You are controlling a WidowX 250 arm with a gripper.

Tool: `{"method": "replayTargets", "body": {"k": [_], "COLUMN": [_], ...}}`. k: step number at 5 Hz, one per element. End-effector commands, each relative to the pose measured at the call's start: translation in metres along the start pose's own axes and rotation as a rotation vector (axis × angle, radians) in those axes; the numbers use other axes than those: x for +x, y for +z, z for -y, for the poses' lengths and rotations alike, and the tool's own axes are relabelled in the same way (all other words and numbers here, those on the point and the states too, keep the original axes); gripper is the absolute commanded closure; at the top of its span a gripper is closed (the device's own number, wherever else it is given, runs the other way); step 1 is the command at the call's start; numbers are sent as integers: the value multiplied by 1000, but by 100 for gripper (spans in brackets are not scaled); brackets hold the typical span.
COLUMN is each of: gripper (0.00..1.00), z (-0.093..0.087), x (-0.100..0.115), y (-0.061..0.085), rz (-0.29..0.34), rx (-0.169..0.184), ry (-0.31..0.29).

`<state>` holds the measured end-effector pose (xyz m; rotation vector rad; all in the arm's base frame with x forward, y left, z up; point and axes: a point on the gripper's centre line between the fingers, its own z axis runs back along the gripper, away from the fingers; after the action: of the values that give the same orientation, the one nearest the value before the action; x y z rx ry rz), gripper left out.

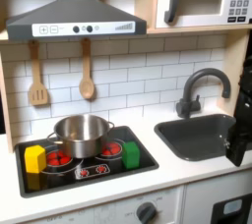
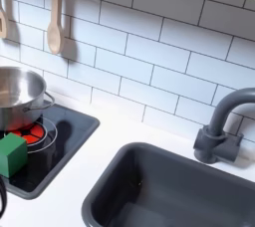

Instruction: Reach green block

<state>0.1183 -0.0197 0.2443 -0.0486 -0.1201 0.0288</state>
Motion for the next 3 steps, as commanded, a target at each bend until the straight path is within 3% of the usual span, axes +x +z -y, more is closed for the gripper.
{"method": "replayTargets", "body": {"k": [1,2,3], "gripper": [0,0,0], "z": [0,-3,-17], "x": [0,12,23], "y": [0,0,-4], "rz": [-2,7,8], "rx": [0,-14,-5], "ry": [0,27,1]}}
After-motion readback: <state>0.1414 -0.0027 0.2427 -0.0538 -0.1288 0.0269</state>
